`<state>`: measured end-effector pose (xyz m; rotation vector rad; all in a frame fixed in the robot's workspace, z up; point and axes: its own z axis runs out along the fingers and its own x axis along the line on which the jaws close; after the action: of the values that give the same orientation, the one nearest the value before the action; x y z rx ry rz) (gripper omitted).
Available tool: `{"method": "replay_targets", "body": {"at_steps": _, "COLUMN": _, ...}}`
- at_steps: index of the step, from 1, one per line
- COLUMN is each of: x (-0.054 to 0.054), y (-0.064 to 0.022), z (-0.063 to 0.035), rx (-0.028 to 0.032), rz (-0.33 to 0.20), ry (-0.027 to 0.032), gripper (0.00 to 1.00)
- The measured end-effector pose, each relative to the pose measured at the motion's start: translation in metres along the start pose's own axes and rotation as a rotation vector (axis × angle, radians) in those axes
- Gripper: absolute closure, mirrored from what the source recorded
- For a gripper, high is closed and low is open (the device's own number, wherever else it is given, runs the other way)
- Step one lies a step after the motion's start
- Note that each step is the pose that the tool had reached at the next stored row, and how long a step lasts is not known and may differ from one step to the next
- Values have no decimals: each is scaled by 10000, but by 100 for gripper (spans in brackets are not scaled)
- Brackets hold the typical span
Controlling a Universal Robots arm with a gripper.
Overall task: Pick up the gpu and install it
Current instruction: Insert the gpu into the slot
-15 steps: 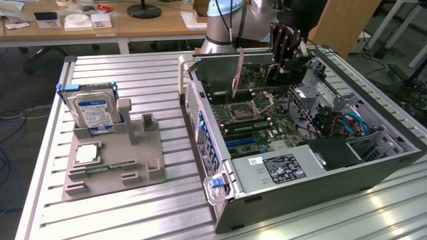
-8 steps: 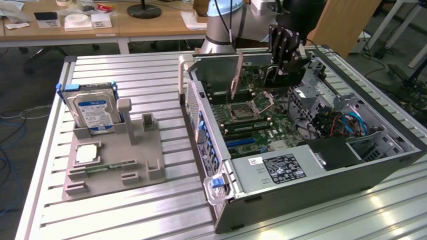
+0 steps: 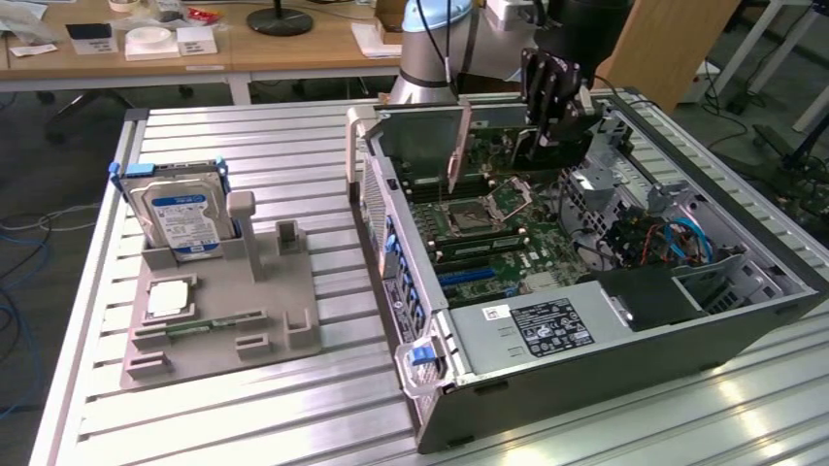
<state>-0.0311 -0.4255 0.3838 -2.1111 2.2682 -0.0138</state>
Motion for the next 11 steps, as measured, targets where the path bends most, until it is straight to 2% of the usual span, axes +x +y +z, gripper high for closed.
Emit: {"method": "replay_targets", "body": {"at_steps": 11, "x": 2, "y": 17, "z": 10, "rx": 0, "rz": -1, "ry": -13, "gripper": 73}}
